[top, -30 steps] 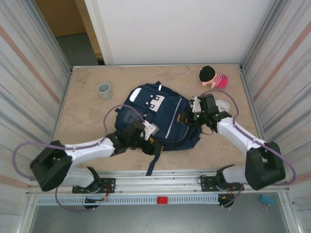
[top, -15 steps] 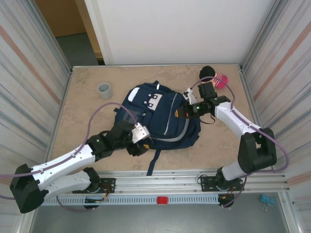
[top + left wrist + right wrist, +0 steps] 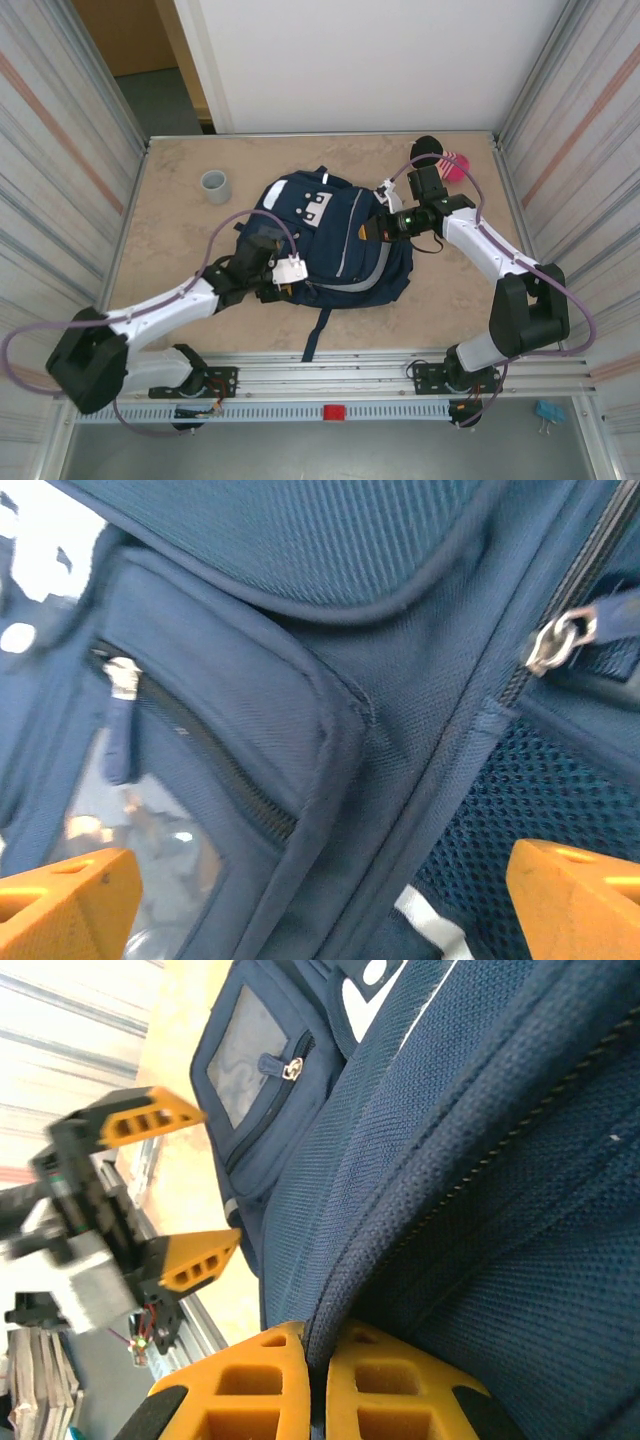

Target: Pack books, pencil case, and school supplies into a backpack

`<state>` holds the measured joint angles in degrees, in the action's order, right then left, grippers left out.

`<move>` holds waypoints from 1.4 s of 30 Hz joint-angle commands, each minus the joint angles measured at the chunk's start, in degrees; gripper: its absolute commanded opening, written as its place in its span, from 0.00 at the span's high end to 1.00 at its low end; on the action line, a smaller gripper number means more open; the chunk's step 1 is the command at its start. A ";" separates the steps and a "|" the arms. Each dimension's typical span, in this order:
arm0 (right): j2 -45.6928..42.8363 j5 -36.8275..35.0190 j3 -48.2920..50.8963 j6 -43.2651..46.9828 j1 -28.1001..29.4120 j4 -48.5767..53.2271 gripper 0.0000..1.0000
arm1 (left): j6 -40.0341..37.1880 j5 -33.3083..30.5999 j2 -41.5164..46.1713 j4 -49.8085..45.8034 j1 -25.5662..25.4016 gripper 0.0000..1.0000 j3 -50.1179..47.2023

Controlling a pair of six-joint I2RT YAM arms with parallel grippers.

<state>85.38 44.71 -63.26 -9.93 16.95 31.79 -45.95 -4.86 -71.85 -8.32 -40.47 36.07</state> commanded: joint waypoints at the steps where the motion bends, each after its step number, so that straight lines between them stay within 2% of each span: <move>1: 0.41 3.87 -2.56 2.19 0.06 -0.06 1.00 | -4.07 4.06 -6.01 3.29 1.22 0.11 3.21; 3: 0.66 3.97 -2.48 2.24 -0.24 -0.22 1.00 | -2.90 3.79 -9.57 3.79 1.18 0.17 4.13; 4: 0.65 3.98 -2.35 2.42 -0.55 -0.46 1.00 | -1.93 3.55 -10.75 4.01 1.07 0.29 4.50; 6: 0.87 4.33 -2.22 2.70 -1.17 -0.89 1.00 | -0.10 4.73 -11.21 4.01 0.34 0.60 4.71; 7: 1.07 4.71 -2.22 2.93 -1.72 -1.03 1.00 | 0.98 5.44 -10.71 4.01 -0.27 0.67 4.43; 9: 1.83 5.50 -2.44 3.82 -3.01 -1.12 1.00 | 3.37 5.83 -8.96 4.31 -2.29 0.73 3.56; 13: 3.42 5.14 -2.00 4.62 -6.32 -2.73 1.00 | 12.13 5.54 -4.93 5.63 -7.06 0.76 1.24; 14: 3.77 5.19 -1.84 4.65 -6.72 -3.22 1.00 | 12.67 5.86 -4.43 5.85 -7.97 0.81 0.65; 16: 3.89 5.43 -1.53 4.57 -7.19 -3.99 1.00 | 15.69 1.87 -3.80 5.36 -10.34 0.88 0.65; 20: 1.90 6.07 -0.09 2.72 -7.62 -6.10 0.93 | 20.71 4.24 -2.20 4.89 -10.34 0.96 1.36; 23: -0.11 2.60 0.47 1.77 -7.80 -5.86 0.69 | 26.10 8.56 -1.62 7.16 -10.43 0.97 1.01; 25: -2.39 -0.62 0.55 1.24 -7.83 -4.54 0.59 | 30.21 9.62 -1.62 9.68 -10.49 0.97 -0.15; 29: -10.21 -8.36 1.91 -0.59 -7.58 -1.17 0.55 | 33.40 9.59 -2.33 12.90 -10.43 0.97 -2.32; 32: -17.51 -16.09 3.28 -2.37 -6.16 3.50 0.45 | 34.25 10.68 -2.75 11.00 -10.47 0.98 -1.43; 34: -22.00 -17.43 5.01 -2.71 -3.92 5.73 0.48 | 35.15 11.08 -3.01 9.97 -10.43 0.98 -0.77; 37: -27.44 -19.80 9.39 -7.80 2.25 5.43 0.50 | 36.35 12.53 -3.27 10.14 -10.42 0.97 -0.73; 42: -30.82 -20.24 18.87 -19.45 15.41 -5.47 0.52 | 37.71 15.28 -3.38 11.02 -10.38 0.97 -0.84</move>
<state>54.81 26.68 -48.38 -20.82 28.27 31.27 -11.92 3.16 -75.33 1.58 -50.11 34.70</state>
